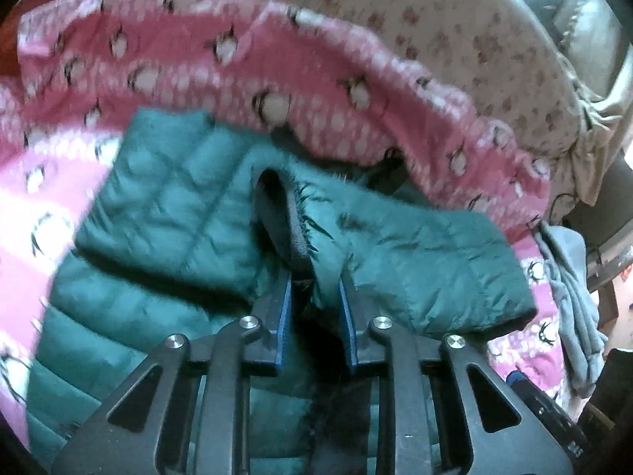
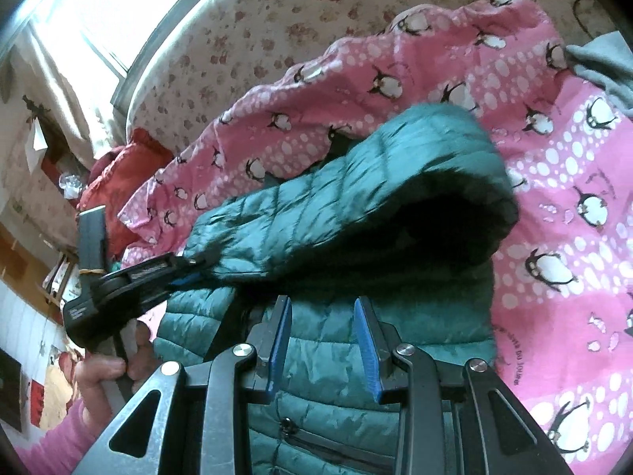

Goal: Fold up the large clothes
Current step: 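Grasp the jacket side edge with the left tool, fold it inward, release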

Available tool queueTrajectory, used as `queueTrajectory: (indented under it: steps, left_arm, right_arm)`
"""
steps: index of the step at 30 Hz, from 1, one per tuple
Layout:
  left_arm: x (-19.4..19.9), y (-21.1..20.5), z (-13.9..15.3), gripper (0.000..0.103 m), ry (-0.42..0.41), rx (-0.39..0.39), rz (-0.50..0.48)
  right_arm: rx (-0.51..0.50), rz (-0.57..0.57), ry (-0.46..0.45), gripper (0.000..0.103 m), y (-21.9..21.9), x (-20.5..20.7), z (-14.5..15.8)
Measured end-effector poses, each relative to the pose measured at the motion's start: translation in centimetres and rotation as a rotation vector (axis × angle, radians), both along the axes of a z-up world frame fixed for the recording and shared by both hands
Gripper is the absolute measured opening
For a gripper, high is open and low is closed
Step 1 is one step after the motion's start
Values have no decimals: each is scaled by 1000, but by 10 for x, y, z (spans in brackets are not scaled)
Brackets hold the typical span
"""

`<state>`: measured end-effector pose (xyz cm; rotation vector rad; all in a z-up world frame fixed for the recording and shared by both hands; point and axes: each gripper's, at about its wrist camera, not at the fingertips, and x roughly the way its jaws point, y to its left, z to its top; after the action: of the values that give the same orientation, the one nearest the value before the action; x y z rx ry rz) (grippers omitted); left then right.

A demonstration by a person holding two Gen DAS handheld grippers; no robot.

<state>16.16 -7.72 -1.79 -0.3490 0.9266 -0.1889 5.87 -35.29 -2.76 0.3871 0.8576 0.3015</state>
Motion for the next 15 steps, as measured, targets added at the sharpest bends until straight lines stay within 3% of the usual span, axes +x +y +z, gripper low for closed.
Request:
queueTrajectory:
  steps: [8, 15]
  left_arm:
    - [17, 49, 44, 20, -108, 66, 83]
    - [32, 89, 22, 20, -67, 126, 152]
  right_arm:
    - [20, -150, -25, 31, -33, 4, 9]
    - [37, -200, 18, 31, -35, 30, 2]
